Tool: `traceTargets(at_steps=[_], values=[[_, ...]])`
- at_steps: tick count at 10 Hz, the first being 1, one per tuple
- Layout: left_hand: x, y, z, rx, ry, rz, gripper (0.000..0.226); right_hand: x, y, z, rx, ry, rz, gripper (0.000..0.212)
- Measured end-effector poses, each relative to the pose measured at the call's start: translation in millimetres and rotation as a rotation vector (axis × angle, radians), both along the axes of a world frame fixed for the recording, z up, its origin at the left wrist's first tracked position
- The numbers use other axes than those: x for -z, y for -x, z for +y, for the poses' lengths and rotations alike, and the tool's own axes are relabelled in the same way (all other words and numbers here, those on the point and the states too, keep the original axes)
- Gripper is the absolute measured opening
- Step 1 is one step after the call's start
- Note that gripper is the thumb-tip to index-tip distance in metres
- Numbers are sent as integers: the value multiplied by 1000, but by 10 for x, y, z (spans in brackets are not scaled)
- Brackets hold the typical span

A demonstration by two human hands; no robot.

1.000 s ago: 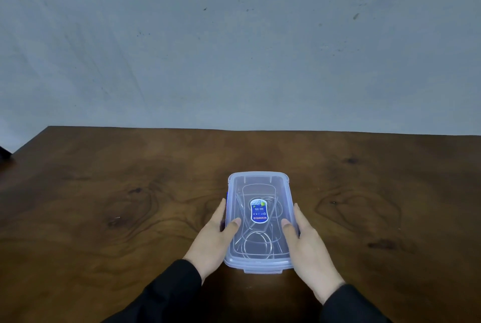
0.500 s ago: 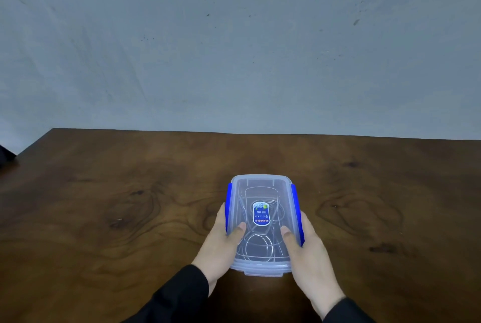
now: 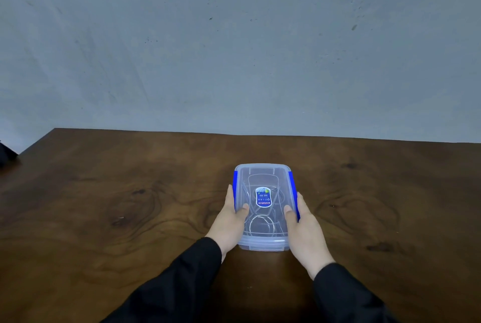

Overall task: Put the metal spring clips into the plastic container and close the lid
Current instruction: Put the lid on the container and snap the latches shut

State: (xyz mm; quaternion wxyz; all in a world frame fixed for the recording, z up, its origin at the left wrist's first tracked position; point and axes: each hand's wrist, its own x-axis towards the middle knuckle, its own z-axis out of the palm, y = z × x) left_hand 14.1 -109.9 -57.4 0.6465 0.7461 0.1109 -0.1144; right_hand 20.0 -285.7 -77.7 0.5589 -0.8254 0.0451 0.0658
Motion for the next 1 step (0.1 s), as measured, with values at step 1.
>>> traceTargets(at_steps=[1], values=[[47,127,72,-25,52,-5,61,-69,101,-39,10,-96,33,59]])
